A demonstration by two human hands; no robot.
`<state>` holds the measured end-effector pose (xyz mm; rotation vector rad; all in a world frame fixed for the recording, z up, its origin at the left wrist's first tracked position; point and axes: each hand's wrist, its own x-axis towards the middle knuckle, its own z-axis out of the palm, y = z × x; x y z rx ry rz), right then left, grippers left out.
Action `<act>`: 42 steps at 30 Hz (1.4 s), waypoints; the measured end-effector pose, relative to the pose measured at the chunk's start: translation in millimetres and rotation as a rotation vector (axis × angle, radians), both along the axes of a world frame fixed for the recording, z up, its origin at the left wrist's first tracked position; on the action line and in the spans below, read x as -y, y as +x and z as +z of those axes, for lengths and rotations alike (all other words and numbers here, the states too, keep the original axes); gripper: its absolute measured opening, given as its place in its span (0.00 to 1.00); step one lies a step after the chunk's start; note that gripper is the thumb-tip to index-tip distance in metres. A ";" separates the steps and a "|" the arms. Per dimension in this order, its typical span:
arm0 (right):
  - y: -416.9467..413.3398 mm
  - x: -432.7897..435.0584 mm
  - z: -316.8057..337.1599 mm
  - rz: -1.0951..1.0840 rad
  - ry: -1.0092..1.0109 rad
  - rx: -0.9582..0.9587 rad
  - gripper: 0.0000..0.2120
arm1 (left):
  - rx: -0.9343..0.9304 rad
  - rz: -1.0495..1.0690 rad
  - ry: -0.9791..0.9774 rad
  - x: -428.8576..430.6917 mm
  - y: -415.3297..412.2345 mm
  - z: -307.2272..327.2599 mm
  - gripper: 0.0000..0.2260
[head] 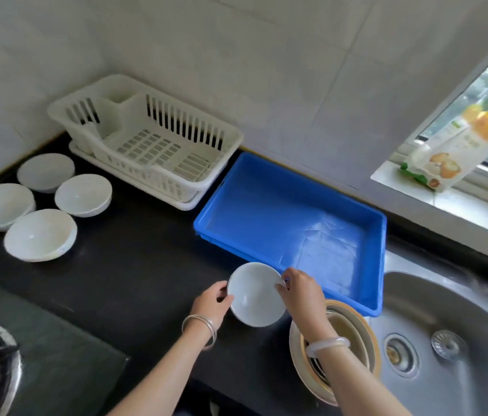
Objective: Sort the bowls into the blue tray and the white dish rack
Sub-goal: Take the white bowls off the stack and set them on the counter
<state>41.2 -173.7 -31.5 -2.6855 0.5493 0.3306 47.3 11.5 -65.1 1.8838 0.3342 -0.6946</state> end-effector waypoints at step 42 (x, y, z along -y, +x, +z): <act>31.4 -1.6 29.0 -0.254 0.469 0.203 0.04 | -0.103 0.461 -0.297 -53.6 14.8 -3.7 0.21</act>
